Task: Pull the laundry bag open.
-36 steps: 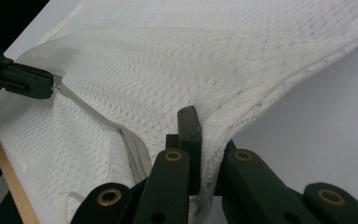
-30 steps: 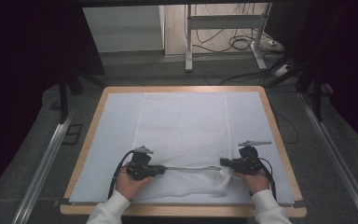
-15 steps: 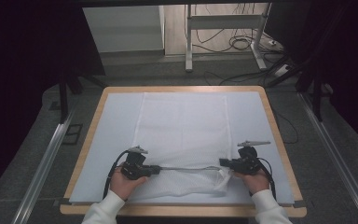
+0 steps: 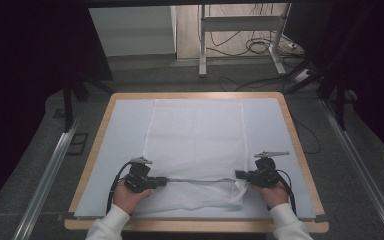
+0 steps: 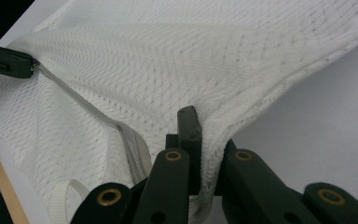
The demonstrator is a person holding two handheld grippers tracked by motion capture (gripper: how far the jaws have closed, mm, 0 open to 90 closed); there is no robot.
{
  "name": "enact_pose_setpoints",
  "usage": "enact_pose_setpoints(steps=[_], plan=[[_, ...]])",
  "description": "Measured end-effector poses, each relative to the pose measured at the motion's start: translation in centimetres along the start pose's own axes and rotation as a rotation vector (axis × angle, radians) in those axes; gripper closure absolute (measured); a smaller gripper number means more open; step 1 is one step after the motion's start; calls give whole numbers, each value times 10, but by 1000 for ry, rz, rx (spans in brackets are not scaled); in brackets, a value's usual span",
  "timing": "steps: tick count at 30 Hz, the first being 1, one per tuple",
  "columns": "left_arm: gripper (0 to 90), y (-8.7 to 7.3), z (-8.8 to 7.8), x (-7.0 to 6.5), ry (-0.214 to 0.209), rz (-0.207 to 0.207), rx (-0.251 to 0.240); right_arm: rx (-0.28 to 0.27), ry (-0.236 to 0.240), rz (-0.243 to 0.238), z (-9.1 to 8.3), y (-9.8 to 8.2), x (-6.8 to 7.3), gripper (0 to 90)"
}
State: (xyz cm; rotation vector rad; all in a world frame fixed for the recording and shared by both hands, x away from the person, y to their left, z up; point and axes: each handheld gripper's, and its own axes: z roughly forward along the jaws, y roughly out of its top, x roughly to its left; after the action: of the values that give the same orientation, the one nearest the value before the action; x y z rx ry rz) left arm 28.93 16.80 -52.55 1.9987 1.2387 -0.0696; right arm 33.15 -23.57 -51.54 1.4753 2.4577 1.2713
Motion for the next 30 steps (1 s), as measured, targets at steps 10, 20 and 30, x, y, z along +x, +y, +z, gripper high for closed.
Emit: enact_pose_setpoints(steps=[10, 20, 30], plan=[[866, -6, -11, 7, 13, -24, -22, -3, 2, 1, 0, -1, -1, 881], [867, -10, -18, 12, 17, -41, -33, 0, 0, 5, 1, -1, -2, 881], [866, -17, -30, 24, 26, -77, -62, 5, -4, 1, 2, -1, -2, 881]])
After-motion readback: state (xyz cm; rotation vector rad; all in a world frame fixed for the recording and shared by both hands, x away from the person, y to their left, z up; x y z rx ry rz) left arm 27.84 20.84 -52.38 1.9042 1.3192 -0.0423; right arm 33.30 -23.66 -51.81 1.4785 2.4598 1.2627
